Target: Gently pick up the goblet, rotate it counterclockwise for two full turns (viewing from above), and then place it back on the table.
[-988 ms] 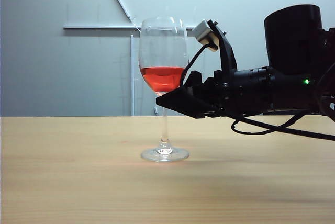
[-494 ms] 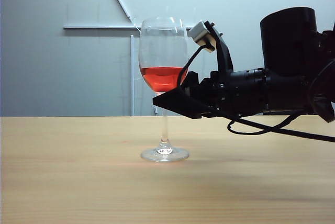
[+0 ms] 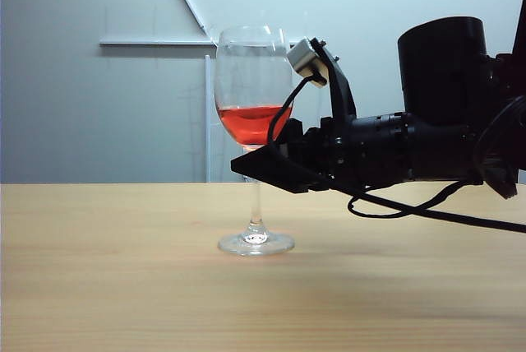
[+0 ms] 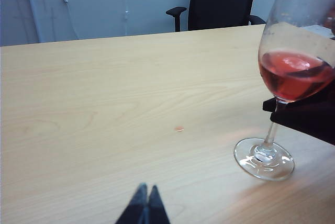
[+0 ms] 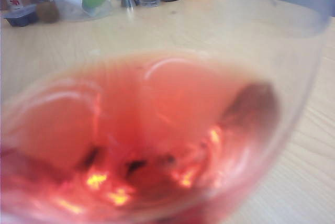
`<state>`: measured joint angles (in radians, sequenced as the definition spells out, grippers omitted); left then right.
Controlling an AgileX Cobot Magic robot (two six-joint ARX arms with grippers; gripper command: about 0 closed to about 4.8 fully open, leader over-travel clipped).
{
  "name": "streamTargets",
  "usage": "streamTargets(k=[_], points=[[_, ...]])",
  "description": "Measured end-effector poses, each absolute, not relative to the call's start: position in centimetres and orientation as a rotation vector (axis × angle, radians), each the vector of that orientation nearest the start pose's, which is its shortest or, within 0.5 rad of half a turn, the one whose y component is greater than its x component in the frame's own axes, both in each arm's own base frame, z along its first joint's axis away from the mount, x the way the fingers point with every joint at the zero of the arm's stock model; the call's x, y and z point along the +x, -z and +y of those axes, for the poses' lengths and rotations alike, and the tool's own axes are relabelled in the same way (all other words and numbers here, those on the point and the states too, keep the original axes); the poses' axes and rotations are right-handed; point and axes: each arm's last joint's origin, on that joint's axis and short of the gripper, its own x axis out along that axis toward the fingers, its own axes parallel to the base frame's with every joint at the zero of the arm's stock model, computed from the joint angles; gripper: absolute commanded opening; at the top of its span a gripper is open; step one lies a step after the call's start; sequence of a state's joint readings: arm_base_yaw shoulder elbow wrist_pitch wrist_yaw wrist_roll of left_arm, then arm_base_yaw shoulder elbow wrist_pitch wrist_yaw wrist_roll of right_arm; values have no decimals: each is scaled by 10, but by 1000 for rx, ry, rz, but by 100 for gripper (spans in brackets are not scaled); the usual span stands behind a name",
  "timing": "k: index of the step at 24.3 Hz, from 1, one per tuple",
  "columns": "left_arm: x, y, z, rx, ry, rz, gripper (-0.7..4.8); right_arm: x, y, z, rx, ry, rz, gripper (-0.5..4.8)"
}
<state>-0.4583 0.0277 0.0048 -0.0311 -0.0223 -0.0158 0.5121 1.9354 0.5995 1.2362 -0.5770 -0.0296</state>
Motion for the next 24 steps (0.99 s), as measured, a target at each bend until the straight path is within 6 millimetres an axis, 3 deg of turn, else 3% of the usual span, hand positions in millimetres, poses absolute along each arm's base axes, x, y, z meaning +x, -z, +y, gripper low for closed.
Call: streamTargets(k=[4,7,12,14,24], points=[[89,-160,-43,-3,435,56,-5,272,-117,171,-23,-1090,88,81],[89,-160,-43,-3,435,56,-5,272,-117,171,-24,-1089,85,39],[89,-160,-43,-3,435,56,-5,272,-117,171,-25,-1087,86,38],[89,-160,-43,-3,435,56,-5,272,-117,171,-26,-1083,86,-8],[89,-160,-43,-3,434,56,-5,274,-117,170,-33,-1000,78,-7]])
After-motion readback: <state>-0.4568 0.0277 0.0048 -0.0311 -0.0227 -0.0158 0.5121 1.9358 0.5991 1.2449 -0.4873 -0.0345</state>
